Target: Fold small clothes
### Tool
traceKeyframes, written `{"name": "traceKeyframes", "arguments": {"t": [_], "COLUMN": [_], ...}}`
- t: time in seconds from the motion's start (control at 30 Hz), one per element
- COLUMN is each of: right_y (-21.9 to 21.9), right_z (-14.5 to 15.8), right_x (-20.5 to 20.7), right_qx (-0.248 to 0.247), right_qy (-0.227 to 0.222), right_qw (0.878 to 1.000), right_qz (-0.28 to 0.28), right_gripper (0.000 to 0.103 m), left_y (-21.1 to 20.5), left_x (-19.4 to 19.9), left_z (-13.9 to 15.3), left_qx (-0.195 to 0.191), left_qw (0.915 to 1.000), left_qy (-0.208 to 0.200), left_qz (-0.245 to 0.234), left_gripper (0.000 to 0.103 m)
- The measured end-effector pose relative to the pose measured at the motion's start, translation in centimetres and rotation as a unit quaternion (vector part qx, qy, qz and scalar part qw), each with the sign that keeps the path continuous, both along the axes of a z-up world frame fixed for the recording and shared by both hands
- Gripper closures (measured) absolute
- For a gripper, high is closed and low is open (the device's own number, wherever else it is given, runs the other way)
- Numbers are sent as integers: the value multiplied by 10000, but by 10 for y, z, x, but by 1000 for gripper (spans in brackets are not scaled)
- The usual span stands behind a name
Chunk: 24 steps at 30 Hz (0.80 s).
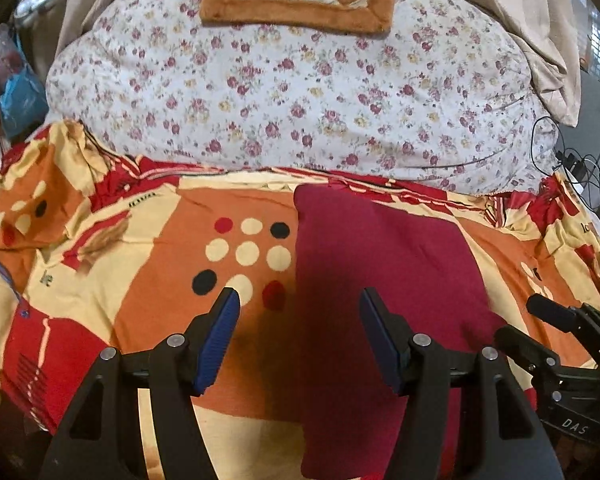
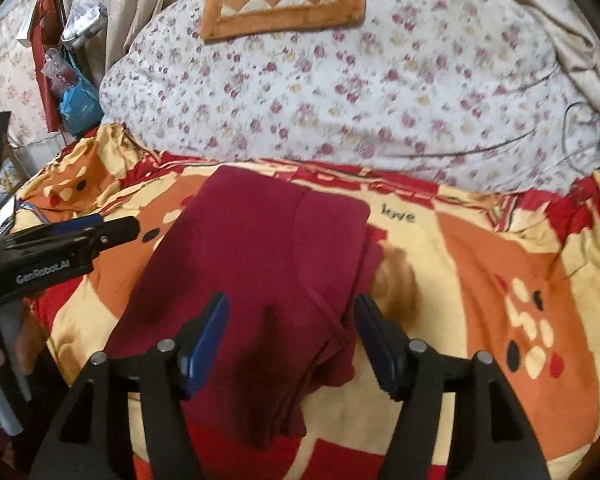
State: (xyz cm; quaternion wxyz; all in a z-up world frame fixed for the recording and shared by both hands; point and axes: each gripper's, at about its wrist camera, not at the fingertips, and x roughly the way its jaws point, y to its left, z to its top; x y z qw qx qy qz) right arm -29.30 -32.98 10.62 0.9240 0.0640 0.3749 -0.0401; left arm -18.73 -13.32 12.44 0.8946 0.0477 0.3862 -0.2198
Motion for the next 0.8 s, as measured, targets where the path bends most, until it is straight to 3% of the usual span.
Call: {"name": "traceKeyframes", "arguments": {"t": [0.2, 0.37, 0.8], "right_y": [0, -1, -1], "right_z": [5, 2, -7], "right_x": [-4, -2, 8], "right_qx": [69, 81, 236], "right_qy": [-197, -177, 11], "right_qw": [9994, 9991, 9991], "right_qz": [-284, -375, -350], "right_gripper": [22, 21, 20], "left_y": [4, 8, 4], "left_x": [-9, -12, -8], "left_z": [9, 13, 4], "left_qx": [56, 127, 315], "left_qw": [9994, 9980, 9980], "left_qy": [-324, -574, -482], "left_qz": [125, 234, 249], "left_gripper": [50, 50, 50]}}
